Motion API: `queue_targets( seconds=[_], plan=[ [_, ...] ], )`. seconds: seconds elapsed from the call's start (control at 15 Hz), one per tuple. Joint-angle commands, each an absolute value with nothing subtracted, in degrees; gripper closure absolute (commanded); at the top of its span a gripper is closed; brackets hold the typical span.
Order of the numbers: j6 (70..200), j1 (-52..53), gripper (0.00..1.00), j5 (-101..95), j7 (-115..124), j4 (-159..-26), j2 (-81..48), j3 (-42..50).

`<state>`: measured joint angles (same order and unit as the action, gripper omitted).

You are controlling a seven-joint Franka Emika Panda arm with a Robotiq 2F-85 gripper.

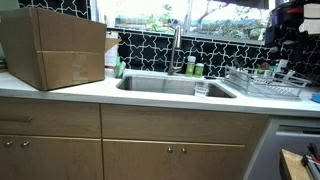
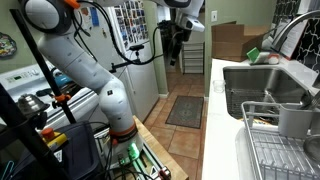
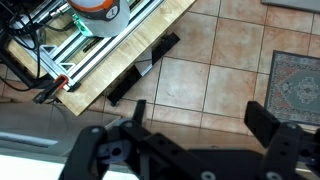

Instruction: Move the spoon to the top part of the utensil drying rack

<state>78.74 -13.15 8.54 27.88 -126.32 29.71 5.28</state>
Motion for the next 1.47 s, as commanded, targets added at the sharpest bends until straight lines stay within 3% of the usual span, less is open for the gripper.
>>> queue_targets(
  seconds=[0.0, 0.47, 1.0, 1.4],
  plan=[
    [79.5, -17.9, 0.0, 6.3, 29.8, -125.6, 26.8, 8.3],
    [93.2, -28.1, 0.0, -3.4, 31.7, -122.9, 22.4, 17.5],
    [119.6, -29.5, 0.0, -6.4, 47.6, -118.0, 14.0, 16.6],
    [117.4, -27.9, 0.0, -4.6, 43.6, -119.5, 16.3, 17.9]
  ],
)
